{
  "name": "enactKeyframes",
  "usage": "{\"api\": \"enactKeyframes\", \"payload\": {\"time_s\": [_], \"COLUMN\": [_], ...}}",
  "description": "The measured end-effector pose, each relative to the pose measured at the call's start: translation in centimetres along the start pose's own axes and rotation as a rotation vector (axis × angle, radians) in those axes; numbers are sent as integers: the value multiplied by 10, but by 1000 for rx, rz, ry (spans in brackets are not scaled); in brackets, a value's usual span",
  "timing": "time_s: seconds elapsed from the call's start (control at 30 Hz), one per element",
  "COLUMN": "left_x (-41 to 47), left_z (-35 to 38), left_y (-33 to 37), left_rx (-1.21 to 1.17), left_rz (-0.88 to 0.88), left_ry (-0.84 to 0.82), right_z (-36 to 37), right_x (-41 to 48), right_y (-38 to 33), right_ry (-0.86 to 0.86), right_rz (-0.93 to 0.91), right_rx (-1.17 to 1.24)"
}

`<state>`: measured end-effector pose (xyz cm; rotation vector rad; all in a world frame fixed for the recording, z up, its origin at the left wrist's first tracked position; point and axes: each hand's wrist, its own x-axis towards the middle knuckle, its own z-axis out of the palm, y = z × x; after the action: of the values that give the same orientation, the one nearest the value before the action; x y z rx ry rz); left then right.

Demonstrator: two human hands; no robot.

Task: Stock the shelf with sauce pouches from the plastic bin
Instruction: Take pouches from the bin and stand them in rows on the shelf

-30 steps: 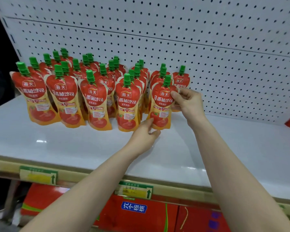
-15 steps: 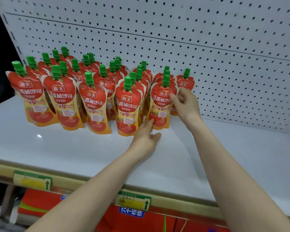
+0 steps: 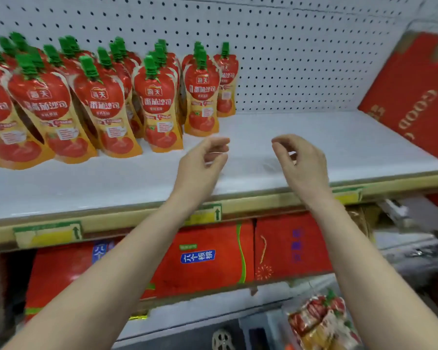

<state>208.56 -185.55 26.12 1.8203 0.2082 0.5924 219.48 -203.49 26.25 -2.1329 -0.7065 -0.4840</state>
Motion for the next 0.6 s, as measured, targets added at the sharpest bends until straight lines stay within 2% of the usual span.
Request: {"api": "enactKeyframes", "payload": {"time_s": [0.17,0.33,0.53,0.6], "left_x": [-74,-146,-214,-230], "left_z": [36,91,160,187], "left_y": [4,-40,-112,-133], "left_rx": [-142,-147,-15,31], "left_rz": [64,-58,-325,-397], "left_ry": [-145,-353,-614,-694], "right_z": [-58,-97,-102,-97], "right_x": [-140,-281,-395,-415], "right_y": [29,71,131,158], "right_ry": [159,184,33,-28], "right_rz": [159,540,996,1093], "right_rx": [-111,-151,-215,-193]}}
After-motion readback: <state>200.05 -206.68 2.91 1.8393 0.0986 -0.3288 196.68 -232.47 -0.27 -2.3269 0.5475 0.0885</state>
